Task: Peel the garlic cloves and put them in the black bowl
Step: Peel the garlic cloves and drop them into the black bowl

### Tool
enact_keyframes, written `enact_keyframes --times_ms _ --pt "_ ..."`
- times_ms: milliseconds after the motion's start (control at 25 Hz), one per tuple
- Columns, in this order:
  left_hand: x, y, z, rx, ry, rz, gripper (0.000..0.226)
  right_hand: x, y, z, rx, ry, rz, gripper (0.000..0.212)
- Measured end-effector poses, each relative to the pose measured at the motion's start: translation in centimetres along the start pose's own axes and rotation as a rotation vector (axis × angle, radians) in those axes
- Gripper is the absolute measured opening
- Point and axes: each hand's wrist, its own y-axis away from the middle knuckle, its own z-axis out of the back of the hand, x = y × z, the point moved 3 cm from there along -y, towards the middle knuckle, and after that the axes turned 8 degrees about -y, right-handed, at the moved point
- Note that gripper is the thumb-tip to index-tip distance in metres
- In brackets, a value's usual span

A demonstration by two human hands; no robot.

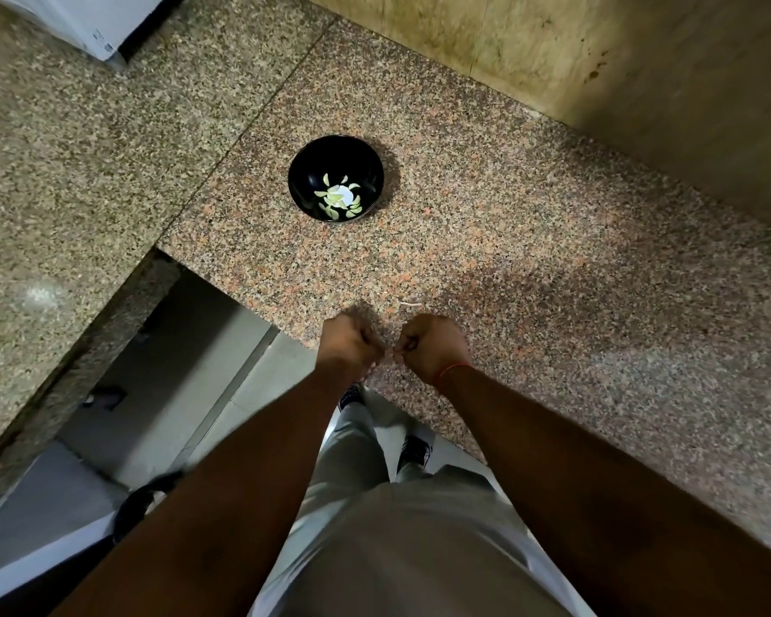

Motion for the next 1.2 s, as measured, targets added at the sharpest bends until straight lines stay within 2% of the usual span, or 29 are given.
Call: enact_keyframes --times_ms 120,320,480,560,640,760,920,1040,1200 --pt "-0.9 -0.4 0.5 0.027 -0.118 -0.075 0.027 -0.1 -0.4 -0.1 0.034 -0.001 -0.026 0.02" --pt "-0.9 -1.3 0.5 0.042 -0.185 -0.064 0.016 0.0 -0.2 0.1 -0.001 0.02 -0.028 0.038" --pt "0.1 -0.3 0.3 -0.053 -0.118 -0.302 0.02 0.6 1.0 0.4 0.014 0.076 0.079 0.032" --pt "0.4 0.4 -0.3 -0.058 -0.029 -0.356 0.024 0.8 1.0 0.5 0.045 0.121 0.078 0.032" --pt "0.6 0.8 -0.9 -0.048 0.046 -0.335 0.028 0.7 0.8 0.3 0.069 0.137 0.093 0.035" --pt "0.9 1.2 -1.3 -0.018 0.151 -0.286 0.023 0.6 0.4 0.5 0.108 0.121 0.119 0.036" --pt "0.9 1.4 -1.3 0.03 0.219 -0.179 0.025 0.3 0.5 0.4 0.128 0.145 0.193 0.028" --pt "0.2 1.7 -1.7 0.01 0.172 -0.164 0.03 -0.6 0.9 0.2 0.06 0.096 0.229 0.02" --pt "-0.3 1.8 -1.8 0.052 0.184 -0.025 0.018 -1.1 1.1 0.0 -0.047 0.049 0.186 0.021"
